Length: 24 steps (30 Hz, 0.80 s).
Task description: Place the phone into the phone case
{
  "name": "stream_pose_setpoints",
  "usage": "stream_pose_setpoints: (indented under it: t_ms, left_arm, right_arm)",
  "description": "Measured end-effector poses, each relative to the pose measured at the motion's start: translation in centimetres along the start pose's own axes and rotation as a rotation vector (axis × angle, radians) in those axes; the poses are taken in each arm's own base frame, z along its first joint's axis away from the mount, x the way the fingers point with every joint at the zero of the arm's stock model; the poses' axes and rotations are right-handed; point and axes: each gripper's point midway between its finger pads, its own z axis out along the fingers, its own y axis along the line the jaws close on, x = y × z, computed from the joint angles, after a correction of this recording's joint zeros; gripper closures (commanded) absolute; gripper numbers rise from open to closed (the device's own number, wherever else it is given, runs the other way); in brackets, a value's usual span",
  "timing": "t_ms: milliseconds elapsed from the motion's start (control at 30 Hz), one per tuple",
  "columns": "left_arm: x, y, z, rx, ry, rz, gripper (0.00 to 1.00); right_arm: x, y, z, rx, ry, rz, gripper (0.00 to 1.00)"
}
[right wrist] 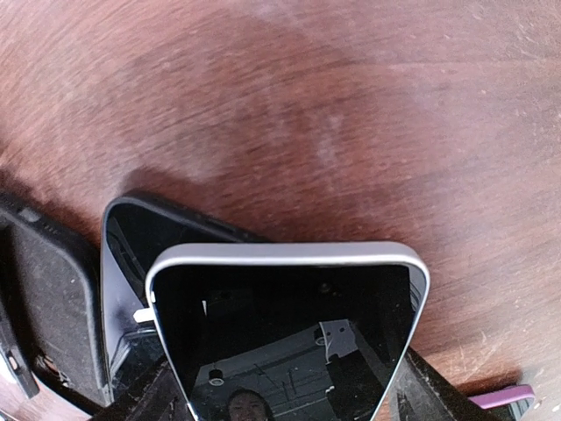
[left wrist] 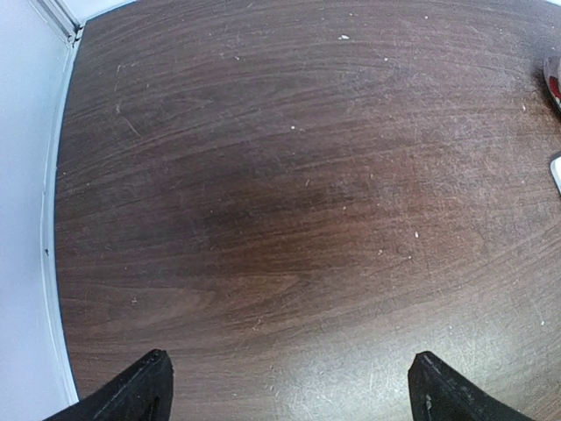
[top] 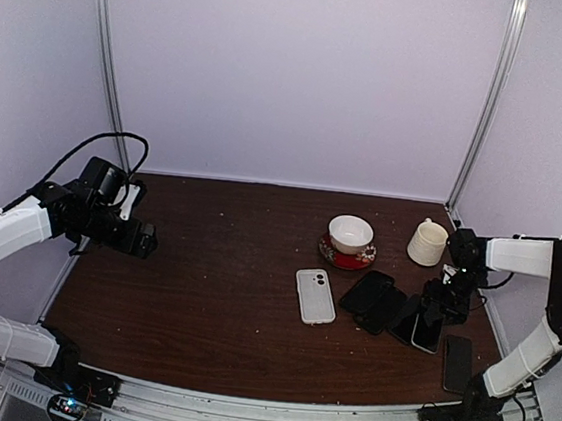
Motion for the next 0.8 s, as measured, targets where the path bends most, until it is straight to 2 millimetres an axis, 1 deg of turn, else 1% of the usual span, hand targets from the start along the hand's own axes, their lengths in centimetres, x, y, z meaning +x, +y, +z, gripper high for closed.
stream_pose_setpoints:
  t_ms: [67,167,233,333,467,533,633,733,800]
  left_arm:
    - [0.0,0.0,0.0,0.000,-0.001,0.000,0.03]
    - [0.0,-0.3,0.0,0.017,0.001,0.008,0.03]
    - [0.0,-1.1,0.0,0.064,0.004,0.024,0.03]
    - [0.3,-2.8,0.0,0.142,0.015,0.063,0.06]
    - [0.6,-6.8,0.1,0.233,0.051,0.184,0.07]
    - [0.3,-9.7,0.0,0.272,0.060,0.272,0.09]
    - [-0.5,-14.0,0.0,0.314,0.082,0.384,0.15]
    - [-1.5,-17.6,1.1,0.324,0.109,0.465,0.16]
    - [-1.4,-19.3,2.2,0.319,0.129,0.510,0.16]
  right_arm:
    - [0.0,0.1,-0.2,-0.007,-0.007,-0.011,0.35]
    - [0.1,0.3,-1.1,-0.024,-0.040,-0.024,0.36]
    - [0.1,0.4,-2.1,-0.041,-0.078,-0.030,0.37]
    - [0.0,0.7,-3.2,-0.060,-0.121,-0.038,0.39]
    - [-0.1,0.7,-3.8,-0.064,-0.144,-0.045,0.41]
    - [0.0,0.7,-4.0,-0.061,-0.148,-0.050,0.43]
    - [0.1,1.0,-4.5,-0.056,-0.168,-0.072,0.44]
    - [0.7,2.2,-5.4,-0.055,-0.200,-0.136,0.44]
    - [1.3,3.7,-6.4,-0.066,-0.228,-0.204,0.44]
